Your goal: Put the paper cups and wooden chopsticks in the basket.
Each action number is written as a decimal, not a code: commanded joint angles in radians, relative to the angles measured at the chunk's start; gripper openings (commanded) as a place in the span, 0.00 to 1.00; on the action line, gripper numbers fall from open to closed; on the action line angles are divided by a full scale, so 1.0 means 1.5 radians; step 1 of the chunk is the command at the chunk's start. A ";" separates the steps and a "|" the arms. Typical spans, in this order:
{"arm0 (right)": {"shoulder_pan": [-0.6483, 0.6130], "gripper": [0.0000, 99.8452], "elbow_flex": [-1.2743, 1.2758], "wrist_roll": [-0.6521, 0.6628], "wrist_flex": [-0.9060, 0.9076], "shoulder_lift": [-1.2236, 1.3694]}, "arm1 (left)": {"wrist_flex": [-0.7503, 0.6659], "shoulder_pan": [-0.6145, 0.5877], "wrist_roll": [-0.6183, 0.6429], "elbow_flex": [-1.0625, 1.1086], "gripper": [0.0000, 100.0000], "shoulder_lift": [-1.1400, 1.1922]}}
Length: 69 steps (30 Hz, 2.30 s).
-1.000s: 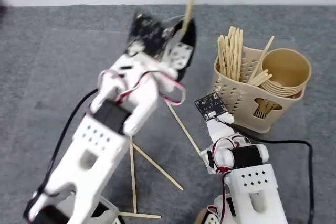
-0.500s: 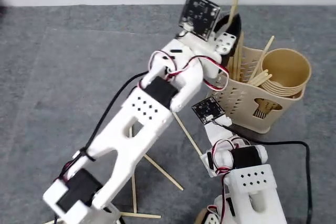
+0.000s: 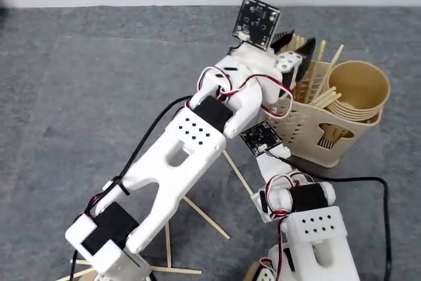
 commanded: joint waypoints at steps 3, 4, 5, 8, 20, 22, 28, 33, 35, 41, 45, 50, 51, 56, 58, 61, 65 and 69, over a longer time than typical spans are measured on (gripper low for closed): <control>0.009 0.12 -0.003 0.006 -0.007 -0.002 | 0.102 -0.035 0.006 -0.035 0.14 -0.115; 0.009 0.12 -0.003 0.006 -0.009 -0.002 | 0.128 -0.052 0.006 -0.035 0.14 -0.136; 0.009 0.12 -0.005 0.005 -0.009 -0.002 | 0.159 -0.071 0.006 -0.035 0.14 -0.158; 0.009 0.13 -0.020 0.001 -0.006 -0.003 | 0.268 -0.127 0.006 -0.035 0.14 -0.224; -0.034 0.13 -0.146 -0.037 -0.003 0.006 | 0.604 -0.372 -0.099 -0.034 0.14 -0.386; -0.077 0.13 -0.158 -0.037 -0.003 0.009 | 0.623 -0.414 -0.097 -0.027 0.14 -0.395; -0.163 0.13 -0.261 -0.077 -0.004 0.162 | 0.612 -0.505 -0.096 0.095 0.14 -0.434; -0.182 0.13 -0.370 -0.078 -0.033 0.368 | 0.565 -0.534 -0.095 0.229 0.14 -0.520; -0.182 0.13 -0.404 -0.078 -0.057 0.448 | 0.531 -0.538 -0.095 0.294 0.14 -0.568; -0.178 0.13 -0.493 -0.076 -0.119 0.652 | 0.397 -0.535 -0.094 0.506 0.14 -0.726; -0.176 0.13 -0.553 -0.078 -0.127 0.758 | 0.354 -0.534 -0.094 0.595 0.14 -0.802; -0.176 0.13 -0.618 -0.078 -0.128 0.853 | 0.334 -0.533 -0.093 0.649 0.14 -0.843; -0.175 0.13 -0.628 -0.078 -0.128 0.867 | 0.334 -0.533 -0.093 0.656 0.14 -0.845; -0.176 0.11 -0.647 -0.078 -0.128 0.913 | 0.333 -0.532 -0.093 0.684 0.14 -0.846; -0.176 0.06 -0.647 -0.077 -0.130 0.920 | 0.325 -0.532 -0.093 0.696 0.14 -0.846; -0.177 0.01 -0.643 -0.076 -0.145 0.922 | 0.306 -0.532 -0.093 0.719 0.14 -0.847; -0.182 0.01 -0.643 -0.076 -0.138 0.913 | 0.303 -0.532 -0.092 0.729 0.14 -0.847; -0.192 0.01 -0.646 -0.077 -0.075 0.840 | 0.302 -0.533 -0.092 0.736 0.14 -0.847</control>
